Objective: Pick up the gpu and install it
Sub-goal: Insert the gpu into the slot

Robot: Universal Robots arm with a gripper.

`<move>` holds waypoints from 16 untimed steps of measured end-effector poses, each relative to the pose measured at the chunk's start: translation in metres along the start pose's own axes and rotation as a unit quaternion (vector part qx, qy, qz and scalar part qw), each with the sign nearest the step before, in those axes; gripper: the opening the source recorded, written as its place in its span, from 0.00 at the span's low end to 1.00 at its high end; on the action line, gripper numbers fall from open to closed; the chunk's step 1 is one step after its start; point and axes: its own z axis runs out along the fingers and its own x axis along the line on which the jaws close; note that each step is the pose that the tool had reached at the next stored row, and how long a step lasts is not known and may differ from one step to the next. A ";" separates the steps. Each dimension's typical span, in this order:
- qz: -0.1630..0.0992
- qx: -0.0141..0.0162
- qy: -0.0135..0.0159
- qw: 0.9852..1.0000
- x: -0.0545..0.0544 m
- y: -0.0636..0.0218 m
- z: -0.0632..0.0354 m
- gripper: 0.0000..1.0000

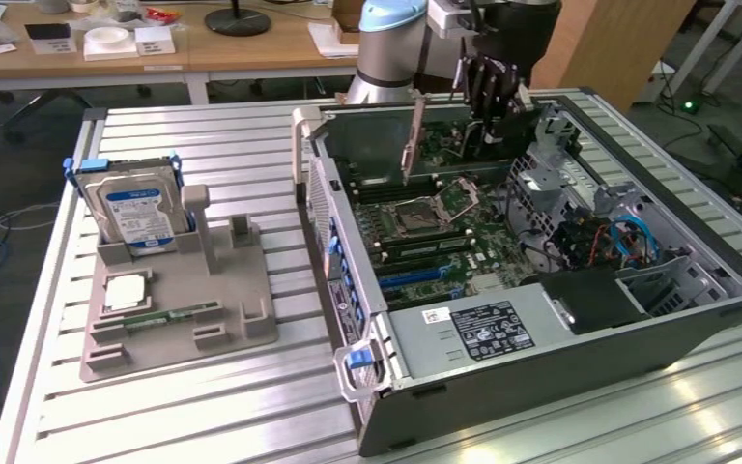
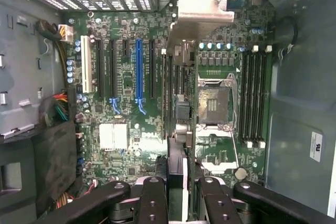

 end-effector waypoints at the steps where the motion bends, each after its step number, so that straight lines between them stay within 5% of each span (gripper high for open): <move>1: 0.002 0.000 0.000 1.000 0.000 0.0001 0.0003 0.27; 7: 0.005 0.000 -0.002 1.000 0.002 0.0001 0.0018 0.27; 11: 0.005 -0.006 -0.002 1.000 0.002 0.0002 0.0031 0.27; 16: 0.005 -0.006 -0.002 1.000 0.002 0.0002 0.0042 0.27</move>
